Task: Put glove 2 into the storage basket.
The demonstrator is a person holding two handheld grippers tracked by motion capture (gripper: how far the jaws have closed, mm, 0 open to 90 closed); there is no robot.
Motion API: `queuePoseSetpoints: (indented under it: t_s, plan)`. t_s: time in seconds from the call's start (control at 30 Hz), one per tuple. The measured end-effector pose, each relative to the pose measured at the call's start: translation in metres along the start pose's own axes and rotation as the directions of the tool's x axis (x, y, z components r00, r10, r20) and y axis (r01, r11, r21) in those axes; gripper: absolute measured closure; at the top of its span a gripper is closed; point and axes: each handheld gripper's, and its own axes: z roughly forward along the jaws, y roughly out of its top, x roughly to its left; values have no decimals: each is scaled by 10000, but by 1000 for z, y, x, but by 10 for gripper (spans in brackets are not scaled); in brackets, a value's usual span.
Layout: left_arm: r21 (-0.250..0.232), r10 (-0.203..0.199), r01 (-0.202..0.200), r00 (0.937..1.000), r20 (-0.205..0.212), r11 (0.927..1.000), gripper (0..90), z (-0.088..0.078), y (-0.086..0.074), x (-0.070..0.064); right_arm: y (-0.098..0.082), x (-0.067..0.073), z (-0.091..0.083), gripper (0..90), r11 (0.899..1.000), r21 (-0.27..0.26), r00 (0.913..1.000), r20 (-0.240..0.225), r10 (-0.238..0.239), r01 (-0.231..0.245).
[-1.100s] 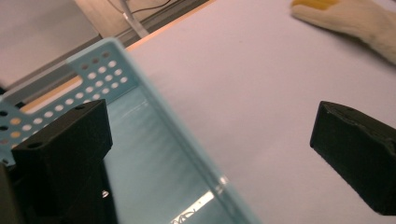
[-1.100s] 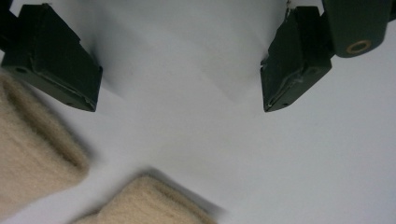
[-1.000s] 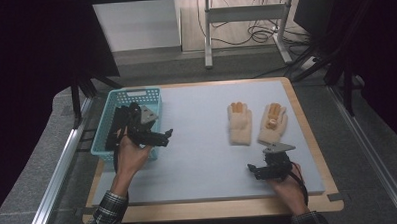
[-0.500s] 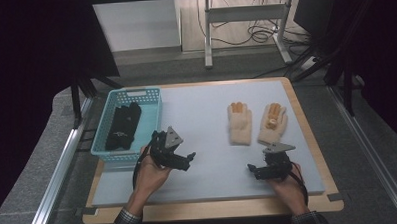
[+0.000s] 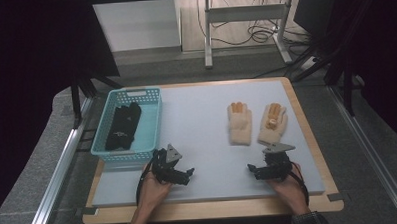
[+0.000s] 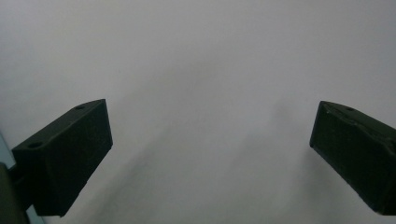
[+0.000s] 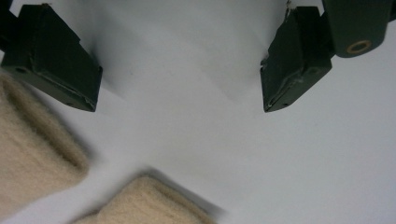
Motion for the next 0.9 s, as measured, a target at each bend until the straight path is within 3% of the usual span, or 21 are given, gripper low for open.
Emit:
queuePoseSetpoints:
  t_s: [0.1, 0.27, 0.47, 0.9]
  plan:
    - [261, -70, 76, 9997, -220, 9996, 0, 3, -6, 0, 0, 0, 0, 123, 10000, 2, 10000, 7, -7, 7]
    - [295, -402, 408, 9990, -191, 9987, 1, 3, -7, 3, 0, 0, 0, 122, 10000, 9, 10000, 8, 13, -13]
    - [526, -1090, 1067, 9931, 422, 9929, 6, 6, -8, 11, 0, 0, 0, 122, 10000, -10, 10000, -6, 28, -28]
    - [490, -1034, 1013, 9938, 413, 9936, 10, 6, -8, 10, 1, -1, -1, 159, 9999, -68, 9999, -86, 97, -98]
